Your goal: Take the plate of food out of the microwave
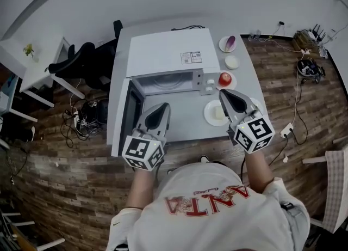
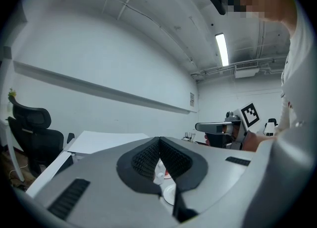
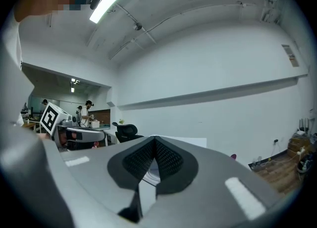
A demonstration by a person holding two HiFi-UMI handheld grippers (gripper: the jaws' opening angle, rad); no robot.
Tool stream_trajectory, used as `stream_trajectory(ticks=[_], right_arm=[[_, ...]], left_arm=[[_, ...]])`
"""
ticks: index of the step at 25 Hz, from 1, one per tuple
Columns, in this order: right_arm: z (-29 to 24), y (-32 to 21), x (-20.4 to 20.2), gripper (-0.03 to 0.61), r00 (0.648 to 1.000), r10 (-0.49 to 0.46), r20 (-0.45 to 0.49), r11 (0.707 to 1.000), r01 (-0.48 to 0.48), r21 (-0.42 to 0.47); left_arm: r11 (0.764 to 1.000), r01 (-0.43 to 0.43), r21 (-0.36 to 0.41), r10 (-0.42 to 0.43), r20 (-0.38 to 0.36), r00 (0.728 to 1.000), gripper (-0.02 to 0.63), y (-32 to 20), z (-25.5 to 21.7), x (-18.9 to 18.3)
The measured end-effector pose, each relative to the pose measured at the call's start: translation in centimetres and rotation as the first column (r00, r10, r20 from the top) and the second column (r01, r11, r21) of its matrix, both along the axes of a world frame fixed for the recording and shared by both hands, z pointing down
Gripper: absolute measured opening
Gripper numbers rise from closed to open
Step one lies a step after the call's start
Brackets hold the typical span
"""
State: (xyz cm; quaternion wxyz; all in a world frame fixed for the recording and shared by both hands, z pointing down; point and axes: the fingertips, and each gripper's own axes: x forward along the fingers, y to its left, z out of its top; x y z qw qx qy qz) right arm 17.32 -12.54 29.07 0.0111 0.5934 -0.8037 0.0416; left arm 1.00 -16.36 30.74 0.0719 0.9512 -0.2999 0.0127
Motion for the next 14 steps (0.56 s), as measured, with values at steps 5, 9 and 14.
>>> stream_trajectory(ticks=[5,9,14], right_arm=[[0.8,0.1,-1.0,0.002,0.999,-0.034,-0.022,0.999,0.033,-0.022],[0.8,0.3,-1.4,0.002,0.999,-0.046,-0.017,0.999,0.046,-0.027],[0.9,0.5,-1.6,0.002,0.998,-0.054,-0.009,0.998,0.054,-0.034]], left_arm=[[1.0,0.003,-0.003,-0.003,0.005,1.0,0.008,0.2,0.3,-0.3],[1.0,0.003,-0.011,-0.003,-0.001,1.0,0.009,0.4,0.2,-0.7],[1.0,0.001,-0.021,-0.001,-0.012,1.0,0.009,0.7,0.3,-0.8]])
